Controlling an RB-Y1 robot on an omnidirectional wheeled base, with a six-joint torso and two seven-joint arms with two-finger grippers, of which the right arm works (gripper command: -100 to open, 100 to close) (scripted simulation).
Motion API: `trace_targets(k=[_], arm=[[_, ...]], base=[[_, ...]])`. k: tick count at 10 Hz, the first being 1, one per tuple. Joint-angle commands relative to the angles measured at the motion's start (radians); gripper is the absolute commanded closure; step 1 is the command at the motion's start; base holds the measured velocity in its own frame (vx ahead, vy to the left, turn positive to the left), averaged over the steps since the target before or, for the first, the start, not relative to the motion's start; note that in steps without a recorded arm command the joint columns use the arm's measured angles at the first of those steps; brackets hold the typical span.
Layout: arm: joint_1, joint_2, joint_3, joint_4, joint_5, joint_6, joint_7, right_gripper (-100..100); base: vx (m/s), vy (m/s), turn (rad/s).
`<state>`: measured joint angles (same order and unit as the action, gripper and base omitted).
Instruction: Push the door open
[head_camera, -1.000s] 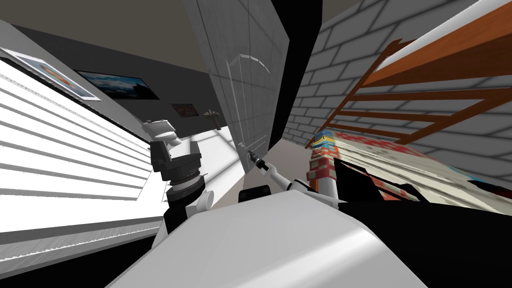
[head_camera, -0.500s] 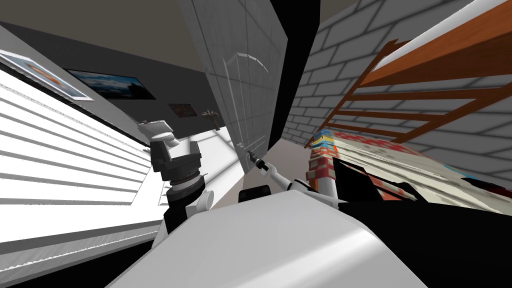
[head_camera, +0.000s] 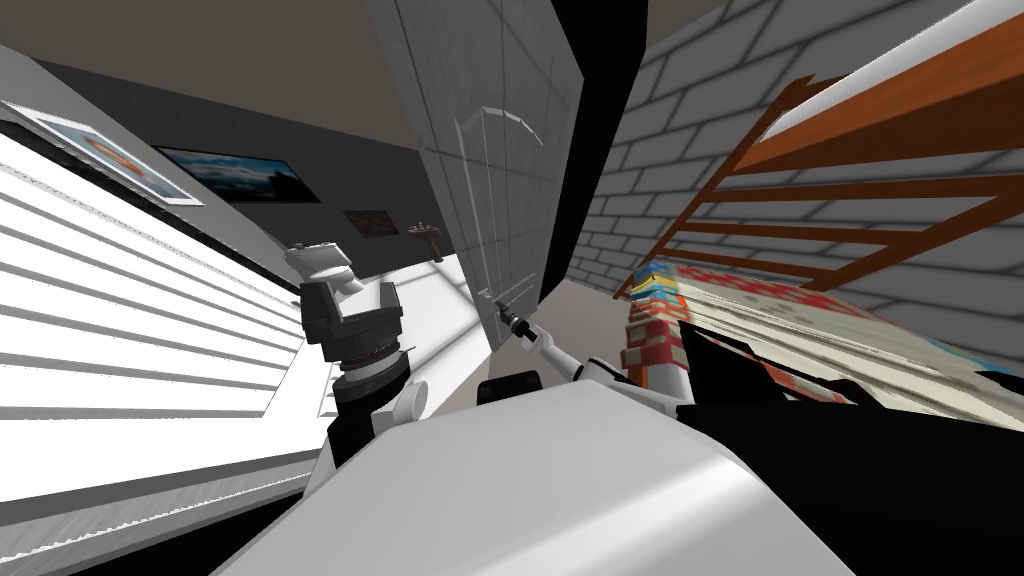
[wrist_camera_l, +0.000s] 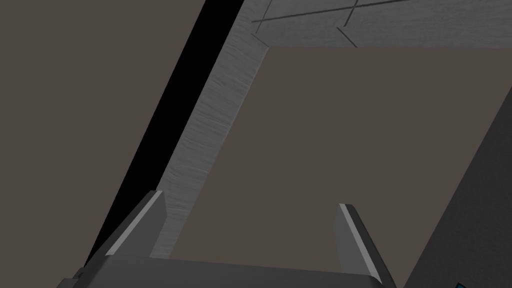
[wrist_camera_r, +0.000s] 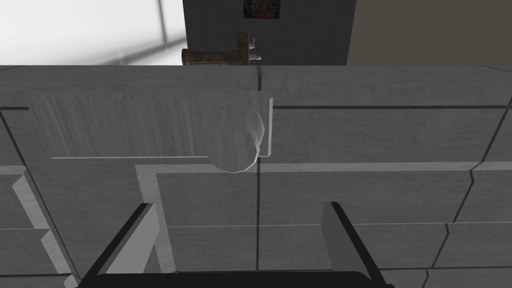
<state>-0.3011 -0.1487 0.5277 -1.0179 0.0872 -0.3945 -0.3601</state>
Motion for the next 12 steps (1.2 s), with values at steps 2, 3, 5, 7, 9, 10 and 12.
trace_targets(k=[2,3,5,7,9,10,12], arm=[[-0.004,0.007,-0.009,0.009,-0.001,0.001,0.006,-100],[-0.006,0.011,-0.014,0.014,-0.002,0.001,0.009,-100],[-0.010,0.017,-0.021,0.022,-0.002,0.001,0.014,-100],[-0.009,0.015,-0.019,0.020,-0.002,0.001,0.013,100],[-0.009,0.015,-0.019,0.020,-0.002,0.001,0.013,100],[-0.009,0.015,-0.019,0.020,-0.002,0.001,0.013,100],[-0.009,0.015,-0.019,0.020,-0.002,0.001,0.013,100]], base=[[0.157,0.123,0.031],[0.188,0.087,0.042],[0.203,0.106,0.036],[0.040,0.020,-0.001],[-0.018,-0.013,0.016],[0.000,0.000,0.000],[0.000,0.000,0.000]])
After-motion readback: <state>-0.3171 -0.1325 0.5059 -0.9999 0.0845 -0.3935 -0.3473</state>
